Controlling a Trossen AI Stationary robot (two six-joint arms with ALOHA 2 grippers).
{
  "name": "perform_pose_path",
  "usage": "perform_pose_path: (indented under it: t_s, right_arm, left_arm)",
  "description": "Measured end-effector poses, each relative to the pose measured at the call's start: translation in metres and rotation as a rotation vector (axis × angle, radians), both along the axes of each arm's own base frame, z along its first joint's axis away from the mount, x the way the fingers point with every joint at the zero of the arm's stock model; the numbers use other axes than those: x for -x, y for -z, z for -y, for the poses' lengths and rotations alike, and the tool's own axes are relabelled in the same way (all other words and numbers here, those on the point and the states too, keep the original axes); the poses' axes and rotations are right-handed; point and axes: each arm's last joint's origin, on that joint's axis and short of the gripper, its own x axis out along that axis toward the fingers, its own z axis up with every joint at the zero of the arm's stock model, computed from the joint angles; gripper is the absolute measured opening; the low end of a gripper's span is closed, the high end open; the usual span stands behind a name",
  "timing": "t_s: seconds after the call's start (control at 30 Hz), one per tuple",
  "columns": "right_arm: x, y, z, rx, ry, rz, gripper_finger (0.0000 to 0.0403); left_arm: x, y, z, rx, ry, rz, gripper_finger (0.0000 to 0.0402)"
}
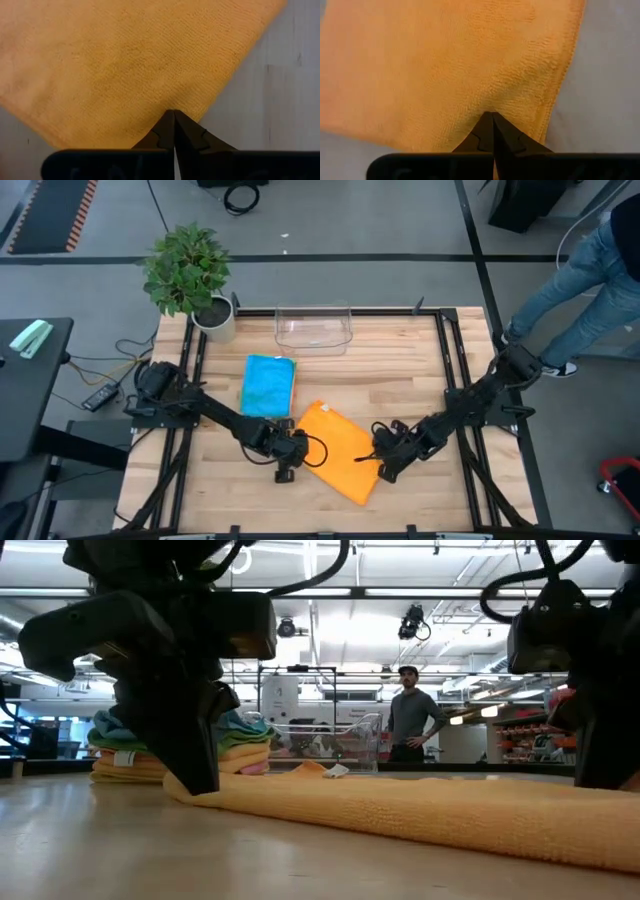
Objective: Fold microfiber towels
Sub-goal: Fold the orange microfiber cloth
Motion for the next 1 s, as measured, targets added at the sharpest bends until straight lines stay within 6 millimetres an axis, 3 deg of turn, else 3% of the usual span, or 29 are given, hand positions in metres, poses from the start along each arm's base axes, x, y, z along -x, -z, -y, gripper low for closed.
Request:
perform_pose_path:
  t_s: [0.13,0.33,0.53,0.63,0.77,1.0]
  right_arm:
    - [0.006,0.003,-0.011,-0.045,0.079,0.007,0.0001]
    - [0.018,-0.009,-0.035,-0.163,0.105,-0.019,0.0001]
    - [0.008,-0.035,-0.058,-0.197,0.007,0.066,0.0001]
    - [-0.002,-0.053,-0.066,-0.154,-0.107,0.126,0.0001]
    - [-0.005,-0.069,-0.07,0.002,-0.337,0.12,0.001]
    - [0.004,-0.07,-0.065,0.265,-0.717,0.02,0.0076]
  left_arm:
    - [-0.004,0.001,-0.01,-0.002,0.003,-0.008,0.0005]
    - [-0.012,0.001,-0.032,-0.038,0.003,-0.003,0.001]
    - [-0.021,-0.005,-0.059,-0.081,0.004,-0.003,0.0011]
    - [-0.026,-0.02,-0.065,-0.088,0.053,-0.001,0.0021]
    - [-0.032,-0.058,-0.052,-0.024,0.118,0.083,0.0019]
    - [-0.028,-0.087,0.001,0.091,0.312,0.134,0.0009]
